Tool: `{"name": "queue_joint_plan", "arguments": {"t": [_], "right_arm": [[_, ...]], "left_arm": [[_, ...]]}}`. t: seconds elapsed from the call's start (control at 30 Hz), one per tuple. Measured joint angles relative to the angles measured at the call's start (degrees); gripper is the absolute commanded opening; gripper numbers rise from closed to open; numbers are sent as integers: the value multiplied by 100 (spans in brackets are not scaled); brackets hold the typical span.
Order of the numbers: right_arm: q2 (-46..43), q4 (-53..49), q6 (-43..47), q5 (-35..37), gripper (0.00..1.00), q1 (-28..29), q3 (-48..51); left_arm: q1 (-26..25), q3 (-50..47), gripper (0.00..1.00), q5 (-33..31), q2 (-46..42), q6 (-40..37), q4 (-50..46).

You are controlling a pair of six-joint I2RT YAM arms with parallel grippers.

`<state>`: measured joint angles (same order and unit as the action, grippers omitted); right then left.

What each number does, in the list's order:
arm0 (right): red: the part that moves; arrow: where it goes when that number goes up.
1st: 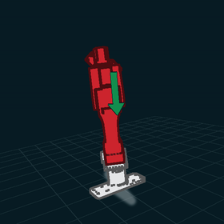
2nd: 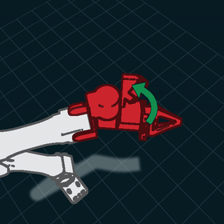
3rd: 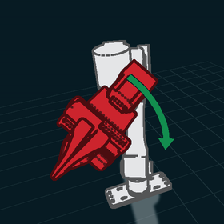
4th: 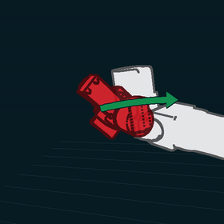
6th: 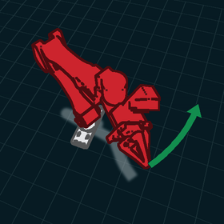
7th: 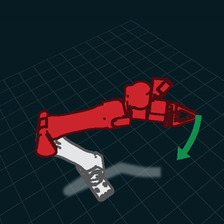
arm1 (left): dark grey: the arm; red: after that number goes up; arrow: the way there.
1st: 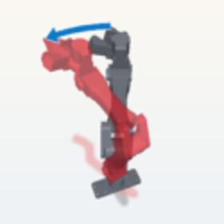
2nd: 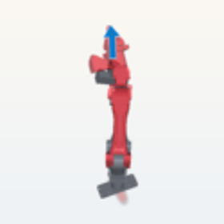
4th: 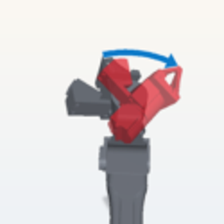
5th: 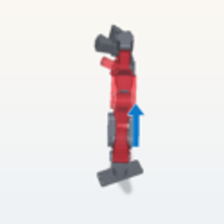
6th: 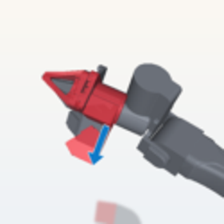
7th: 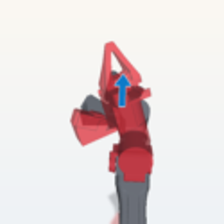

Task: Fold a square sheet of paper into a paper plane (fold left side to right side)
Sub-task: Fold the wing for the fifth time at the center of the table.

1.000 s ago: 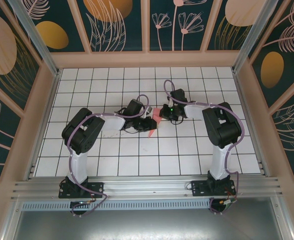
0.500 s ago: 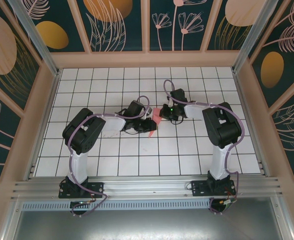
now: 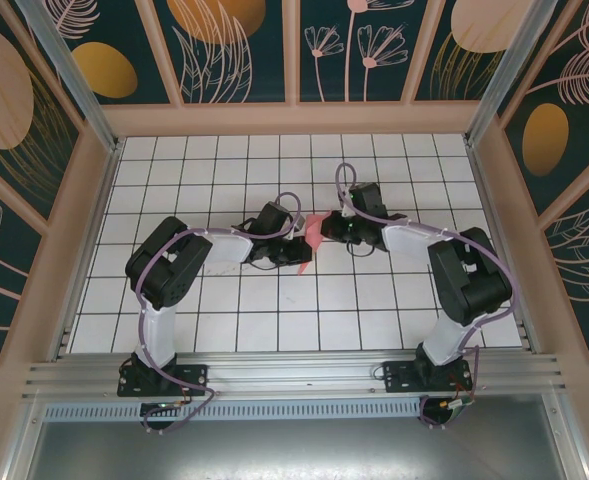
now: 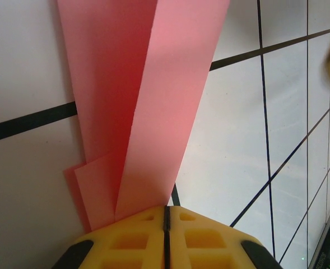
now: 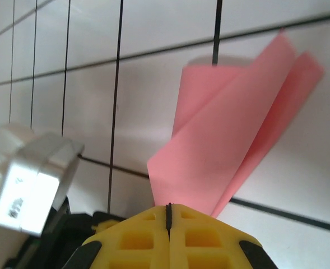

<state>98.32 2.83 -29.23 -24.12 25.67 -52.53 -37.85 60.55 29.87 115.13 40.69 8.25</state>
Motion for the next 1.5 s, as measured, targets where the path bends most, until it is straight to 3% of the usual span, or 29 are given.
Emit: {"name": "queue_joint_plan", "arguments": {"t": [0.73,1.5], "right_arm": [[1023,42,188,-111,0,142,-446],[1432,-306,542,-378,0,-278,-953]], "left_arm": [[-7,22,9,-24,0,-22,-57],[-11,13,8,-37,0,-24,-37]]}}
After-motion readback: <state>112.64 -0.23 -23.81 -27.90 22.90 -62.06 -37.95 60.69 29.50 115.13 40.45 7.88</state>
